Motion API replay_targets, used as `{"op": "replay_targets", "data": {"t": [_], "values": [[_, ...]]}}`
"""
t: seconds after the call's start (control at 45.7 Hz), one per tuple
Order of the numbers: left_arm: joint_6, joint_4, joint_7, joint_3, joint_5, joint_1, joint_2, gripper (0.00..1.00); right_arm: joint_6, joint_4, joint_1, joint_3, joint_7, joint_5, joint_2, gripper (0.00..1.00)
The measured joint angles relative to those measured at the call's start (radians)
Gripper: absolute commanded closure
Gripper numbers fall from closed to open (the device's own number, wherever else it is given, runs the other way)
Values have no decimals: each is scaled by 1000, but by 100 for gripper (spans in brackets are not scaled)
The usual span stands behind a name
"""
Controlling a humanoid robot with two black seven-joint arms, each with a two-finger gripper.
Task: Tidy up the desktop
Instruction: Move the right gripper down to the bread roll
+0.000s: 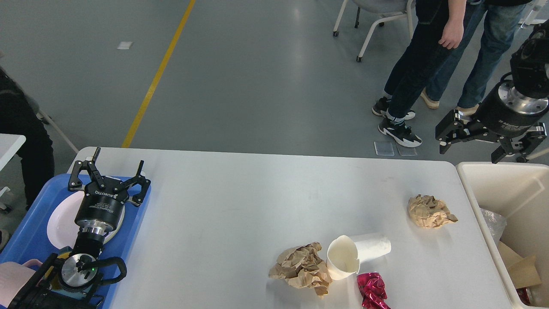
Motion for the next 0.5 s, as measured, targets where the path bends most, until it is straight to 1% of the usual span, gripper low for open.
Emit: {"op": "replay_targets", "data": {"t": [0.088,0.197,0.306,0.504], "values": [[0,0,-1,0,0,0,0,4,3,144,137,5,0,1,-2,0],[0,0,-1,0,0,0,0,4,-2,264,223,24,-1,3,-2,0],[0,0,-1,0,0,0,0,4,-18,303,241,45,-1,6,2,0],[0,0,1,0,0,0,0,4,-23,307,242,57,-1,12,9,0]]}}
